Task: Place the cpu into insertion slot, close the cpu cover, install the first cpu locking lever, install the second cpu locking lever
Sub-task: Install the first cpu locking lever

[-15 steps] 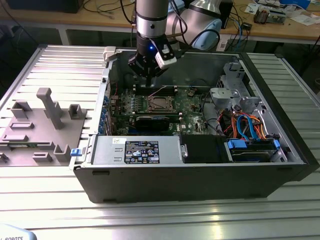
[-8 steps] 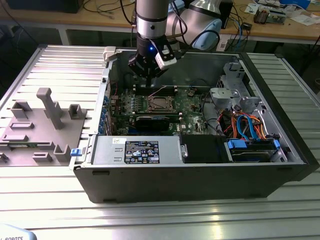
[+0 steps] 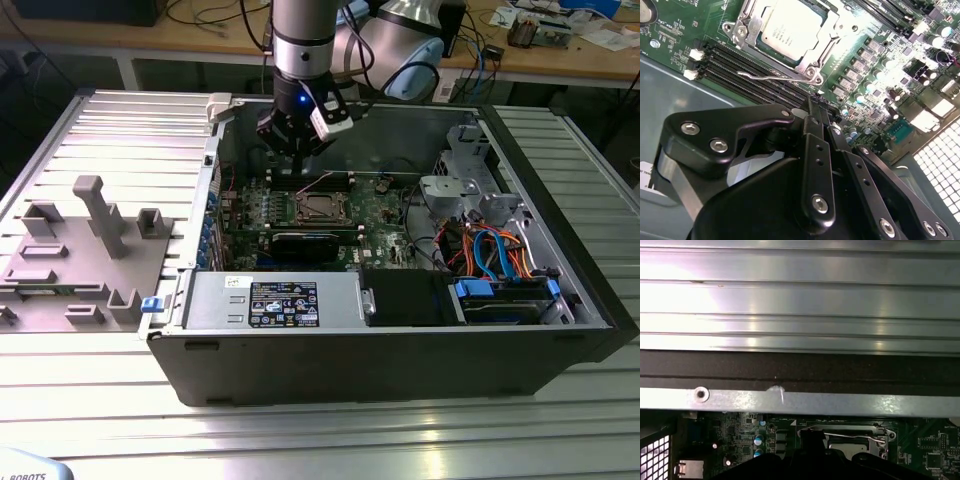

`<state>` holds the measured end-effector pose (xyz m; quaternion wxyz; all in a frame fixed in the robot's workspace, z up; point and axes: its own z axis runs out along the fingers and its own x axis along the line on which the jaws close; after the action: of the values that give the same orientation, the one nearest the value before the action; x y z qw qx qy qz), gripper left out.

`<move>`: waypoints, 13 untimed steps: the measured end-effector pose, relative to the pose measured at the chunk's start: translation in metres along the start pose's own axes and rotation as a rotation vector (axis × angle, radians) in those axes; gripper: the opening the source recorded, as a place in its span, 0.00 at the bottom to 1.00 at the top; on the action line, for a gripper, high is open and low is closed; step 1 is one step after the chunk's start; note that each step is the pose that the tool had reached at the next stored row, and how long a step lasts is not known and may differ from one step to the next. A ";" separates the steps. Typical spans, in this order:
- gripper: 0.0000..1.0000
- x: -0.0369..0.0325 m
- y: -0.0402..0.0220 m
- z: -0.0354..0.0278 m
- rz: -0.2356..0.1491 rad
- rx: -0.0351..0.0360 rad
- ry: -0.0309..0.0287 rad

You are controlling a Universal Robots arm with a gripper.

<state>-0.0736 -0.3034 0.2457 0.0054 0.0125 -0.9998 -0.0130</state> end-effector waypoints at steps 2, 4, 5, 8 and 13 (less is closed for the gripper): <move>0.11 0.0001 0.0006 0.0007 0.000 -0.0001 -0.0001; 0.11 0.0000 0.0020 0.0014 0.000 -0.0001 -0.0001; 0.11 -0.0001 0.0034 0.0020 0.000 -0.0002 -0.0002; 0.11 -0.0004 0.0065 0.0041 0.000 -0.0001 -0.0001; 0.11 -0.0024 0.0102 0.0095 0.000 0.0016 -0.0001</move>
<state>-0.0716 -0.2928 0.2365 0.0054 0.0125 -0.9998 -0.0122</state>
